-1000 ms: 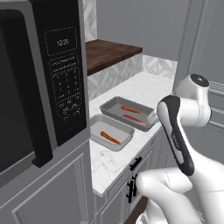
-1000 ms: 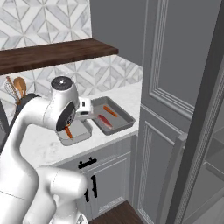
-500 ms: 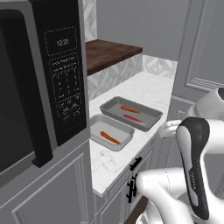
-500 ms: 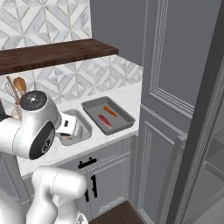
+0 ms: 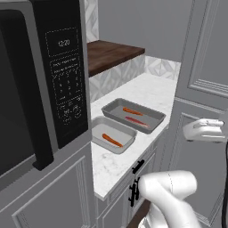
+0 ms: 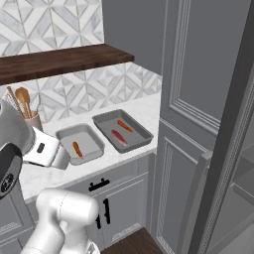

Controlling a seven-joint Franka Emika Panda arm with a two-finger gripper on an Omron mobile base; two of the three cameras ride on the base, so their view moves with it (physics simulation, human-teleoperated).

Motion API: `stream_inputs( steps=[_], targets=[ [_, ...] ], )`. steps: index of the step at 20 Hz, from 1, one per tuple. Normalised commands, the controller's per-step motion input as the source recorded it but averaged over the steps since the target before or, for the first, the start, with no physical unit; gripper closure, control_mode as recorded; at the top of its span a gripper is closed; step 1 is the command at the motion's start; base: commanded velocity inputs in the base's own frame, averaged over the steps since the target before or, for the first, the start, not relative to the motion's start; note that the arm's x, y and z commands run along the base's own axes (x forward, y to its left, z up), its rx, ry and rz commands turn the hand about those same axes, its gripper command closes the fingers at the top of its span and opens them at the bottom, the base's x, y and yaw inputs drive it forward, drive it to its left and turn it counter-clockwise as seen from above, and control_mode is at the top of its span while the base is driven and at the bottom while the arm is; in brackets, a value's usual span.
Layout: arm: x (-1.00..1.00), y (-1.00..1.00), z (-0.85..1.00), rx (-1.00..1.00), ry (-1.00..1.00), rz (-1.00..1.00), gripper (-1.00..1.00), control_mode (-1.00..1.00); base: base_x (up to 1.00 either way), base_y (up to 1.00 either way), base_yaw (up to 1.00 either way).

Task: Place one carrot and one steak in each tupperware on the nearby counter, to pack two identical lunches.

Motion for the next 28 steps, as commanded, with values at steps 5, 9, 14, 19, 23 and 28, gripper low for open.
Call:
stream_inputs(
  steps=[5,9,14,19,23,28],
  targets=[
    [-0.71,0.13,0.41,-0.02,0.0,-0.05,-1.0,-1.0,0.0,0.0,0.0],
    [0.0,0.04,0.03,-0.04,0.0,0.0,-1.0,-1.0,0.0,0.0,0.0],
    [0.0,0.0,0.0,0.0,0.0,0.0,-1.0,-1.0,0.0,0.0,0.0],
    [0.0,0.0,0.0,0.0,0.0,0.0,-1.0,1.0,-0.46,-0.01,0.0],
    [0.0,0.0,0.0,0.0,0.0,0.0,-1.0,1.0,-1.0,-0.08,0.03],
    [0.0,0.0,0.0,0.0,0.0,0.0,-1.0,1.0,-1.0,0.0,-0.09]
  ],
)
